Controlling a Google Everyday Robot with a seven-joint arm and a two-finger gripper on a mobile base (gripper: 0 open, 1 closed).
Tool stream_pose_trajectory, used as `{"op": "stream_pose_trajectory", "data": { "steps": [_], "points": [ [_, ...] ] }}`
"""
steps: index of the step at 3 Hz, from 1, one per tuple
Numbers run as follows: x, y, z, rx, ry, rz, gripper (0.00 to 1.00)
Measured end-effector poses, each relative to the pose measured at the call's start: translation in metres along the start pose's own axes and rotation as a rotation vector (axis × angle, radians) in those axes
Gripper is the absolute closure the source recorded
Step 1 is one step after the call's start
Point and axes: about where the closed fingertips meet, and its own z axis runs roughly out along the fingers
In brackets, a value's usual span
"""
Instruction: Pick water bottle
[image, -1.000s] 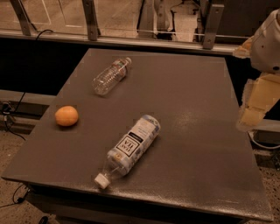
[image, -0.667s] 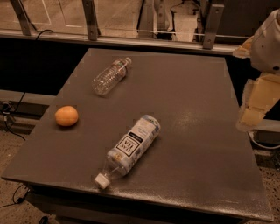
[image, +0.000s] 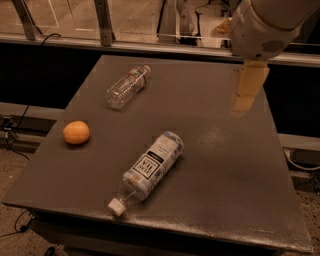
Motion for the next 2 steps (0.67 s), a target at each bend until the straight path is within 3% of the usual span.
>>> {"op": "stream_pose_trajectory", "data": {
  "steps": [1, 2],
  "points": [
    [-0.0722, -0.0426, 0.0263, 0.036, -0.062, -0.271, 0.0],
    [-0.0722, -0.0426, 0.0261, 0.036, -0.062, -0.271, 0.0]
  ]
}}
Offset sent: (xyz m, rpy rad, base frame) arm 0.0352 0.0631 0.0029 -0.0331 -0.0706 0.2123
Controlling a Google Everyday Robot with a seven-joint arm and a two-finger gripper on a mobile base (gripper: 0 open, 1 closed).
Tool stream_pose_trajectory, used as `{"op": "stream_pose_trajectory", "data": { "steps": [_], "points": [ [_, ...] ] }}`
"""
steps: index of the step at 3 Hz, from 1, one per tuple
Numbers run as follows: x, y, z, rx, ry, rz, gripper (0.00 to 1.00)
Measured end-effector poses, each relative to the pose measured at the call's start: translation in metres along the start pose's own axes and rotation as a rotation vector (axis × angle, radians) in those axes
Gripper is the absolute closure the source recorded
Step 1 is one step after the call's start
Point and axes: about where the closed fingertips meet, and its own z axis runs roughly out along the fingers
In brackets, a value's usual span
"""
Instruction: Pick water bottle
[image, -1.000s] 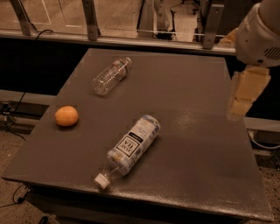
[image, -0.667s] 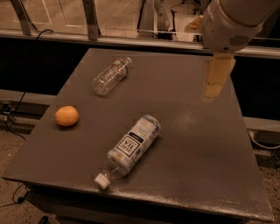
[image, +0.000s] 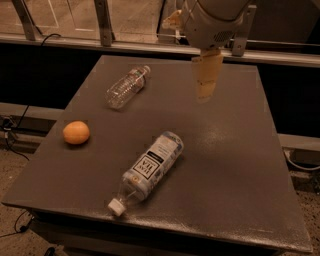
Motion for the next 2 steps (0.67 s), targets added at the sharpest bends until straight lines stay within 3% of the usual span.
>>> {"op": "stream_pose_trajectory", "data": {
  "steps": [1, 2],
  "points": [
    [0.0, -0.01, 0.01, -0.009, 0.0, -0.064, 0.0],
    [-0.005, -0.043, 0.042, -0.03, -0.01, -0.198, 0.0]
  ]
}}
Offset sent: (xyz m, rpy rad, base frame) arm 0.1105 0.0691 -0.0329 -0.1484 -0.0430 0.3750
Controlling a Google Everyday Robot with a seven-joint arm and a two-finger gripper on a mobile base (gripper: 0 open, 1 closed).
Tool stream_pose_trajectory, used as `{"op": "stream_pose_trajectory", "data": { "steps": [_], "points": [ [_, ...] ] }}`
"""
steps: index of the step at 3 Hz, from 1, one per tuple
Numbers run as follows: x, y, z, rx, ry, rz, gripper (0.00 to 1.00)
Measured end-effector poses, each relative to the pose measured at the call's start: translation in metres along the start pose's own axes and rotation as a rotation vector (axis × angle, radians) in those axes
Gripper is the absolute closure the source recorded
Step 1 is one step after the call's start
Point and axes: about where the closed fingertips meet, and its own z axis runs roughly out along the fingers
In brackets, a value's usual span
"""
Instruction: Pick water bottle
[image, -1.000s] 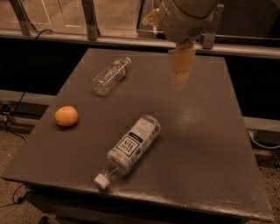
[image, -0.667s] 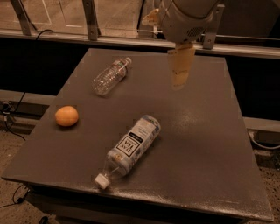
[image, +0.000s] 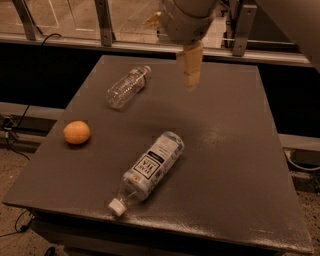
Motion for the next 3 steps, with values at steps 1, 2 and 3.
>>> {"op": "stream_pose_trajectory", "data": {
  "steps": [1, 2, 3],
  "points": [
    [-0.015, -0.039, 0.038, -0.009, -0.038, -0.164, 0.0],
    [-0.044, -0.062, 0.084, -0.05, -0.055, -0.336, 0.0],
    [-0.06, -0.066, 0.126, -0.119, -0.024, -0.45, 0.0]
  ]
}}
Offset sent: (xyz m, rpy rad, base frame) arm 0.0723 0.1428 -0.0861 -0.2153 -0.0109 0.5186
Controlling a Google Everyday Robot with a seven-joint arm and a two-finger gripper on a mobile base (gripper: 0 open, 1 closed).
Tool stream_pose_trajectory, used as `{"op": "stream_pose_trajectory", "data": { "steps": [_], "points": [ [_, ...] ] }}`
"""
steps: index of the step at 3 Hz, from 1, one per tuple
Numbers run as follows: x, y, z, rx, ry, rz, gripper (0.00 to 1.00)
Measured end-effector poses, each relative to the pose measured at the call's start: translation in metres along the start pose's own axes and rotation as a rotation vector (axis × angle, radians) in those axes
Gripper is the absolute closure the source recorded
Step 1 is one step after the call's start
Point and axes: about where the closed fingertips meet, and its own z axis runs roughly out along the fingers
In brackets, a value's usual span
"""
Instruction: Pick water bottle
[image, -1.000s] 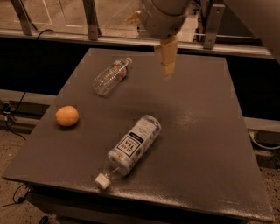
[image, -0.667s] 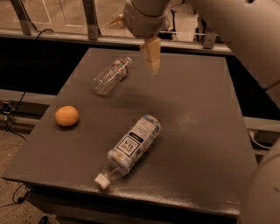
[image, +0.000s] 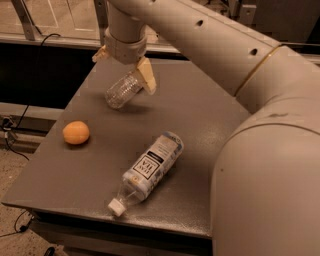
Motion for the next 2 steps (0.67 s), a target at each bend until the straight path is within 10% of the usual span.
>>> {"op": "stream_pose_trajectory", "data": {
  "steps": [1, 2],
  "points": [
    [-0.002, -0.002, 0.051, -0.095, 0.031, -0.086, 0.02],
    [0.004, 0.001, 0.074, -0.144, 0.059, -0.101, 0.23]
  ]
}}
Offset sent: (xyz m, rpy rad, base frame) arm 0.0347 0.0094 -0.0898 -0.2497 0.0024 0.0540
